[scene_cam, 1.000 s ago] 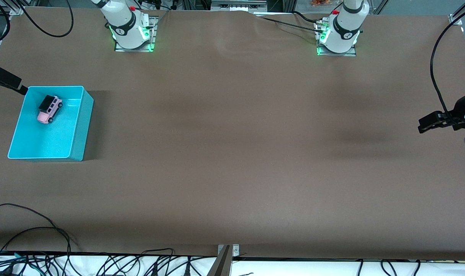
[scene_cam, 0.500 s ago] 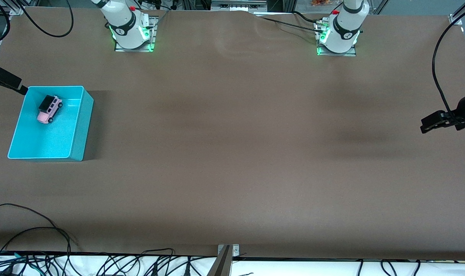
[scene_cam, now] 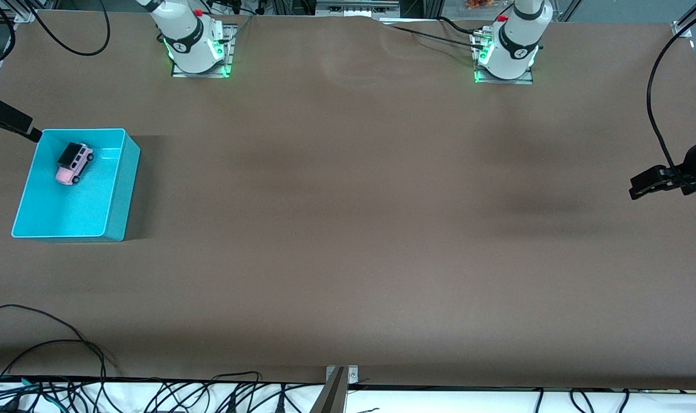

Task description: Wind and store pink jeep toy

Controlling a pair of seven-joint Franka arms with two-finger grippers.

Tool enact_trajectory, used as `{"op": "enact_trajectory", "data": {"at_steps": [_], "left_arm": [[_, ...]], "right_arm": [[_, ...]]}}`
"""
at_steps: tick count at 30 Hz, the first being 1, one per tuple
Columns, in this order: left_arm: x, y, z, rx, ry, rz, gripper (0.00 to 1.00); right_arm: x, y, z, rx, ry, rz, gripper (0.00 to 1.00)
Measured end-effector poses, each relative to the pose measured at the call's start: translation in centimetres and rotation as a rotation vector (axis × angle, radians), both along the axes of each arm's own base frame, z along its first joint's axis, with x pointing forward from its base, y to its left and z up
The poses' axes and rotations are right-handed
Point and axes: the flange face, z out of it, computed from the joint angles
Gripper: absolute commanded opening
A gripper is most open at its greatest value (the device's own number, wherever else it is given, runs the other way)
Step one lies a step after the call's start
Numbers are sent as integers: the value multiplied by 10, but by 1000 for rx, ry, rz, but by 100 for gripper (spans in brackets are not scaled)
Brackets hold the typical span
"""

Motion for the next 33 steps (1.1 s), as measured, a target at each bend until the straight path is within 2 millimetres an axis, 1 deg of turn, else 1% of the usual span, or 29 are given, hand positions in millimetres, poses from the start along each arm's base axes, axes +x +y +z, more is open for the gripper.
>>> {"op": "enact_trajectory", "data": {"at_steps": [9, 14, 18, 25, 33], "left_arm": [[0, 1, 1, 0, -4, 1, 100], [-1, 1, 10, -4, -19, 2, 100], [-4, -1, 19, -44, -38, 9, 100], [-10, 4, 32, -75, -60, 24, 100], [-12, 4, 32, -76, -52, 25, 100]], "right_arm": [[0, 0, 0, 0, 0, 0, 100], [0, 0, 0, 0, 0, 0, 100], [0, 0, 0, 0, 0, 0, 100], [0, 0, 0, 0, 0, 0, 100], [0, 1, 0, 0, 1, 2, 100]]}}
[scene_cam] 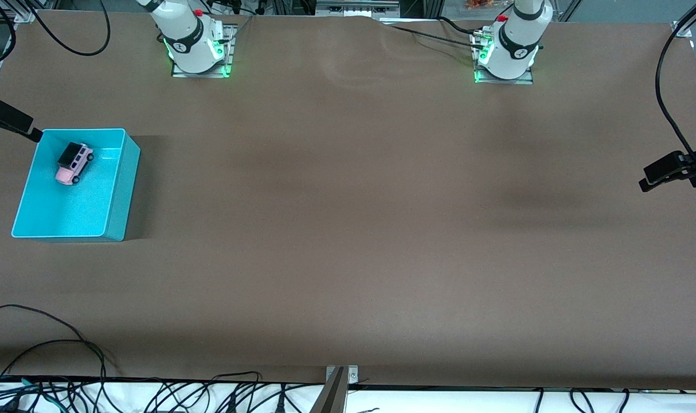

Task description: Wind and store pink jeep toy

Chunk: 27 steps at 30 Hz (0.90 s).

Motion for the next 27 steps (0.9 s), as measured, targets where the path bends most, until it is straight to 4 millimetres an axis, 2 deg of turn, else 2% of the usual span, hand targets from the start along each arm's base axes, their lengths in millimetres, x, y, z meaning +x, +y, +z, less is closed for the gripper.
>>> {"op": "enact_trajectory", "data": {"at_steps": [10, 22, 27], "left_arm": [[-4, -12, 7, -5, -3, -19, 100], [-31, -50, 34, -45, -4, -80, 100], [-36, -52, 34, -46, -1, -83, 100]], "right_arm": [[0, 0, 0, 0, 0, 0, 100], [0, 0, 0, 0, 0, 0, 100], [0, 0, 0, 0, 0, 0, 100]]}}
